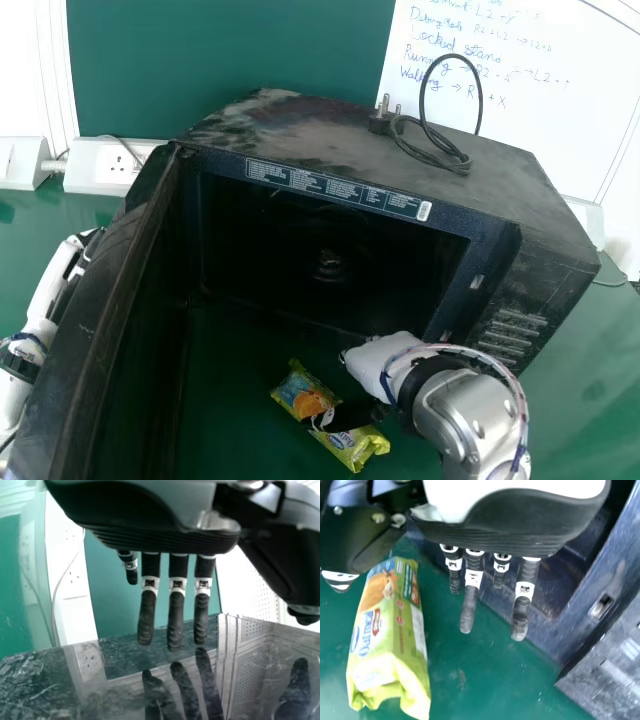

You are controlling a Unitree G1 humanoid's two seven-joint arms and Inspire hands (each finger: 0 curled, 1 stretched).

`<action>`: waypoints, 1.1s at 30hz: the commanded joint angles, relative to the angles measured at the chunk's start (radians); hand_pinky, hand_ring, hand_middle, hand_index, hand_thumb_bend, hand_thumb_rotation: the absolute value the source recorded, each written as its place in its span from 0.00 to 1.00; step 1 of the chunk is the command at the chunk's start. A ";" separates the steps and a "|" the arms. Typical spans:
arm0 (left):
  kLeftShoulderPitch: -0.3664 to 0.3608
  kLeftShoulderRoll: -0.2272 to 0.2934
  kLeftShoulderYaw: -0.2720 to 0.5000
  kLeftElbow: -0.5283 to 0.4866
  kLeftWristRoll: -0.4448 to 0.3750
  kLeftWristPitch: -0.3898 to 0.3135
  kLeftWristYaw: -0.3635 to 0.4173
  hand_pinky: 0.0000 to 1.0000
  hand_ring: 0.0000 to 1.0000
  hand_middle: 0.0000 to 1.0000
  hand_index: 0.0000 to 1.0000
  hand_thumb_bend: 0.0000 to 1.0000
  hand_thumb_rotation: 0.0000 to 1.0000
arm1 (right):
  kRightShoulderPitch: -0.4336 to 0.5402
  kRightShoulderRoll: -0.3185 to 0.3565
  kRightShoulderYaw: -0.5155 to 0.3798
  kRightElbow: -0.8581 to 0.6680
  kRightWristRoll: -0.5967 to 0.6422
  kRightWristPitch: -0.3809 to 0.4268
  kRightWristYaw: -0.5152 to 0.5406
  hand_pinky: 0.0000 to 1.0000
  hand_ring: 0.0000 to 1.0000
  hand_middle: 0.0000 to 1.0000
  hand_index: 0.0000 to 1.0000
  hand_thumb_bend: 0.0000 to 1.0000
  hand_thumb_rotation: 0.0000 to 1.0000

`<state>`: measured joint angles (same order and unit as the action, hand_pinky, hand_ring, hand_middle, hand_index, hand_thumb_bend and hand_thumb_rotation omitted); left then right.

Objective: Put biscuit inside oven

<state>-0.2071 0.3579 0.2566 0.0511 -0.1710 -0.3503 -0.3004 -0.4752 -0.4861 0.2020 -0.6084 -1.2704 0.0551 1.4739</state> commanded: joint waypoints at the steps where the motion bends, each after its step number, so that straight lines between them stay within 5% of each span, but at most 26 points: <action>1: 0.013 -0.006 -0.005 0.001 0.004 -0.005 0.006 0.29 0.36 0.40 0.48 0.51 0.06 | 0.014 -0.005 0.008 0.008 0.003 0.007 -0.009 0.51 0.73 0.77 0.93 1.00 0.40; 4: 0.011 -0.008 -0.004 0.007 -0.008 -0.007 -0.003 0.29 0.36 0.40 0.48 0.51 0.06 | 0.023 -0.006 0.019 0.010 -0.001 0.002 -0.012 0.61 0.86 0.92 0.93 1.00 0.39; 8: 0.009 -0.006 -0.004 0.013 -0.012 -0.014 -0.009 0.29 0.36 0.40 0.48 0.51 0.06 | 0.033 0.021 0.067 0.032 -0.079 0.015 0.012 0.70 0.94 0.99 0.94 1.00 0.39; 18: 0.012 -0.008 -0.004 0.003 -0.011 -0.007 -0.004 0.29 0.36 0.40 0.48 0.51 0.06 | 0.055 0.065 0.189 0.120 -0.186 -0.016 0.018 0.69 0.89 0.95 0.96 1.00 0.36; 33: 0.003 -0.006 -0.002 0.033 -0.018 -0.026 -0.015 0.29 0.36 0.41 0.48 0.51 0.06 | 0.124 0.114 0.235 0.174 -0.305 -0.019 -0.068 0.68 0.90 0.98 0.98 1.00 0.38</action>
<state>-0.2069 0.3563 0.2567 0.0708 -0.1784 -0.3633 -0.3094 -0.4118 -0.3743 0.4010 -0.4969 -1.5885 0.0583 1.3899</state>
